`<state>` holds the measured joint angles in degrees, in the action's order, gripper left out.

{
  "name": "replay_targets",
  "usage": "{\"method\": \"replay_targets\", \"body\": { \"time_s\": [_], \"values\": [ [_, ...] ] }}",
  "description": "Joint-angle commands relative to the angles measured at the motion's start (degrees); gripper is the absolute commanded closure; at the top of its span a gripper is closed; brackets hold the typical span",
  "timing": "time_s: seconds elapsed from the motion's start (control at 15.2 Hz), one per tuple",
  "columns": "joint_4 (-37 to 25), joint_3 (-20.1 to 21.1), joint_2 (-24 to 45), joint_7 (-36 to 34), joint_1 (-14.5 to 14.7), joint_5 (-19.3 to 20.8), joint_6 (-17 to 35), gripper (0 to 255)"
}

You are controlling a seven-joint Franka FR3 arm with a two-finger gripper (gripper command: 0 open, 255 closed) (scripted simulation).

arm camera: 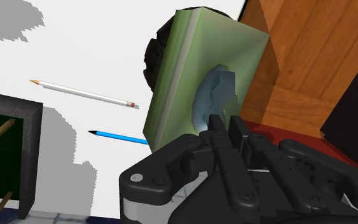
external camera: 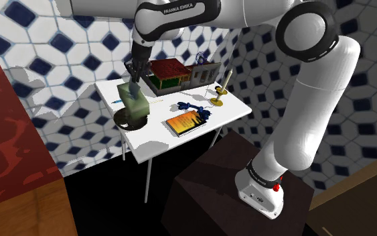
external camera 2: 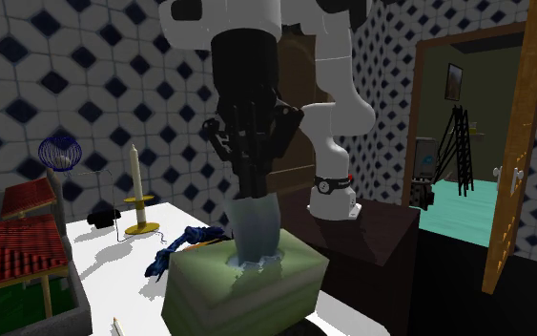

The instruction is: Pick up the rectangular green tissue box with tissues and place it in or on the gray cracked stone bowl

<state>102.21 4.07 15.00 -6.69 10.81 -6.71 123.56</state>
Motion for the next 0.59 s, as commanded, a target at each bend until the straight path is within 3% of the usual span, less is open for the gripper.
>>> {"method": "replay_targets", "body": {
  "time_s": [0.0, 0.53],
  "values": [
    [1.04, 0.01, 0.29, 0.22, -0.02, -0.09, 1.48, 255],
    [3.94, 0.08, 2.78, 0.85, 0.03, -0.35, 6.83, 255]
  ]
}}
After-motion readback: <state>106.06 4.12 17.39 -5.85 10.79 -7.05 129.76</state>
